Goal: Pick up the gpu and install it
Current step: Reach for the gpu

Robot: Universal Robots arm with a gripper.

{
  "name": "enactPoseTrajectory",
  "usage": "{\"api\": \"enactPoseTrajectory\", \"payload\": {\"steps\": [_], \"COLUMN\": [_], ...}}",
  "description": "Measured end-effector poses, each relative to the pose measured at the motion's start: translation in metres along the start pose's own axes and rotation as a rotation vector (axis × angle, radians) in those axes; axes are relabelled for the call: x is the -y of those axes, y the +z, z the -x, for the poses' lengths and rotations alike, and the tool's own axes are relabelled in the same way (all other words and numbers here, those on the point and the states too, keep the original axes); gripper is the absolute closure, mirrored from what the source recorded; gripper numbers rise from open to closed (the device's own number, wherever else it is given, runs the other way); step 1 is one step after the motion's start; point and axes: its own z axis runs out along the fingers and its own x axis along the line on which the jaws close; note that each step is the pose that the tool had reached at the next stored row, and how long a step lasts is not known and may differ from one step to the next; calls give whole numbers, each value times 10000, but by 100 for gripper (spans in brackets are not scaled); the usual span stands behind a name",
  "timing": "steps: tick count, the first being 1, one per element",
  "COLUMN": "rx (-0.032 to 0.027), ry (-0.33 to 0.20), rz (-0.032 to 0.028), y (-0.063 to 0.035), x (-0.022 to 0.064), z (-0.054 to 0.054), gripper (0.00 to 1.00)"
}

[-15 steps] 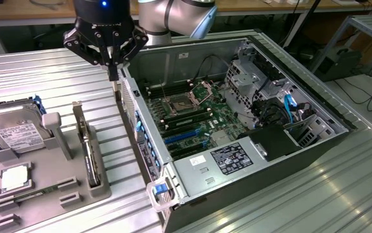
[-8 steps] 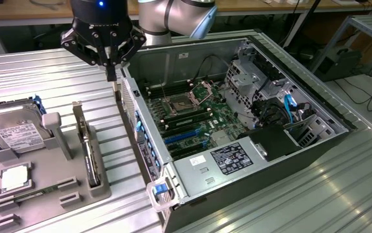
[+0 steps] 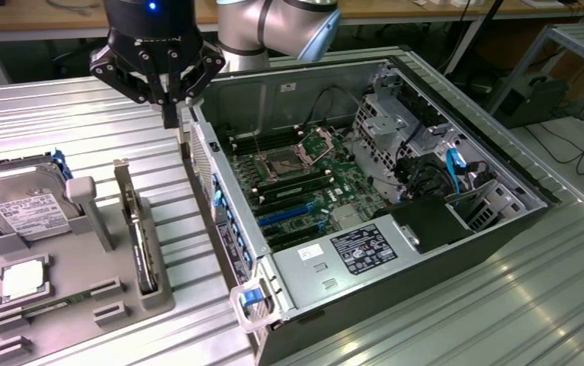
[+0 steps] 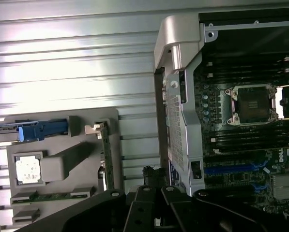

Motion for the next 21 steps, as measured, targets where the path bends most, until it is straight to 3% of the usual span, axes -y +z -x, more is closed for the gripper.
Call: {"api": "enactPoseTrajectory", "payload": {"steps": [21], "rx": [0], "ry": [0], "rz": [0], "y": [-3], "x": [9], "z": [-122], "gripper": [89]}}
